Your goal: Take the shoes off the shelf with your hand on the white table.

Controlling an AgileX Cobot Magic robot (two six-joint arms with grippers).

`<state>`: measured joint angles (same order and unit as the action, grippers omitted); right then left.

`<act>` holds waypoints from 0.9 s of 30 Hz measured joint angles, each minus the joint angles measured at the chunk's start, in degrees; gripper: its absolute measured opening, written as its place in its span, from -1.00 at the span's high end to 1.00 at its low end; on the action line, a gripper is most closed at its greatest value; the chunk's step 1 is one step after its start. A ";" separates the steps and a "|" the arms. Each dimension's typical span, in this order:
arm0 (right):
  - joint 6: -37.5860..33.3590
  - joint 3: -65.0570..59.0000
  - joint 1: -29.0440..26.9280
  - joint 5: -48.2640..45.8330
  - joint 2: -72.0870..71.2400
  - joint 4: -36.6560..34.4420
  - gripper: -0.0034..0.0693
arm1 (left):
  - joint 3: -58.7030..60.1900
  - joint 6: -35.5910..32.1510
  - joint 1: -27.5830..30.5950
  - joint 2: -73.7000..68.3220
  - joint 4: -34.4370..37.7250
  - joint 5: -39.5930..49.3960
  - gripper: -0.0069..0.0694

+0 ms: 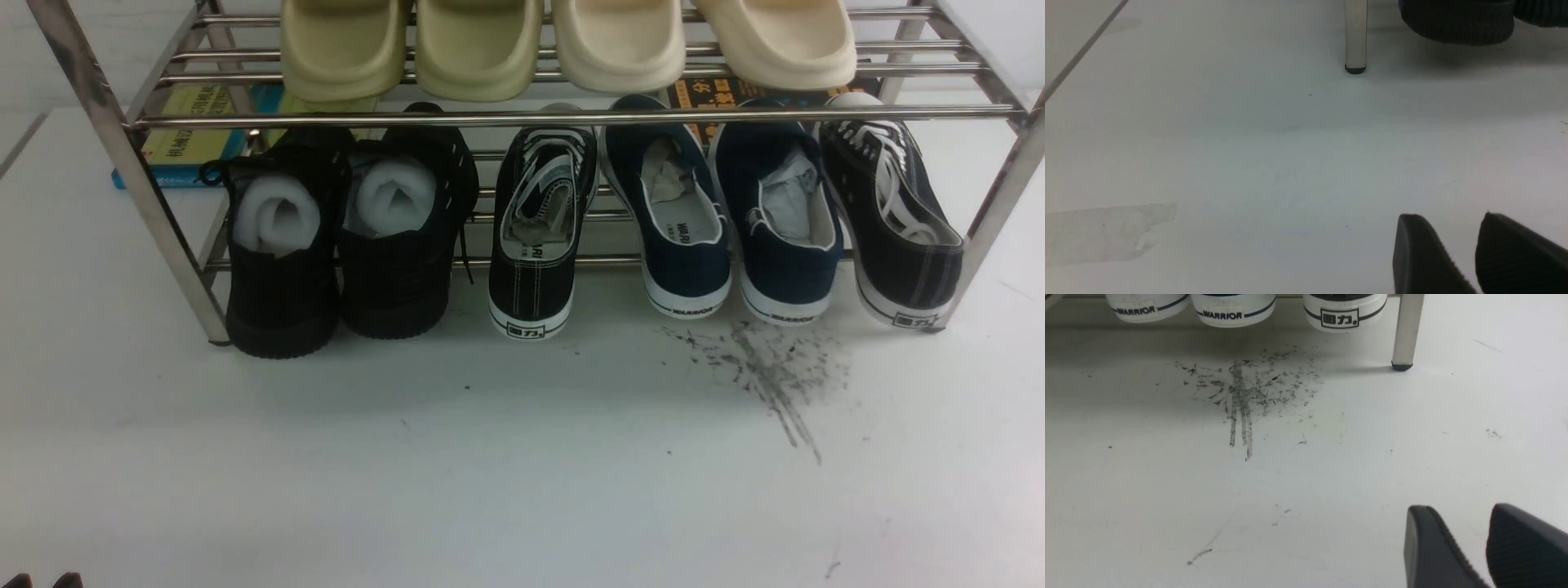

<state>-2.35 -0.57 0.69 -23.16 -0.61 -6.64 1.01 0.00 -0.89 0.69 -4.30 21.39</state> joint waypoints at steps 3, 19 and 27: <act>0.00 0.00 0.00 0.00 0.00 0.00 0.25 | 0.00 0.00 0.00 0.00 0.00 0.00 0.18; 0.00 -0.19 0.00 1.13 0.00 1.32 0.25 | 0.00 0.00 0.00 0.00 0.00 0.00 0.18; 11.76 -0.71 0.00 2.97 0.00 -15.92 0.25 | 0.00 0.00 0.00 0.00 0.00 0.00 0.18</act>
<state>9.40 -1.28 0.69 -20.20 -0.61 -22.56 1.01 0.00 -0.89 0.69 -4.30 21.39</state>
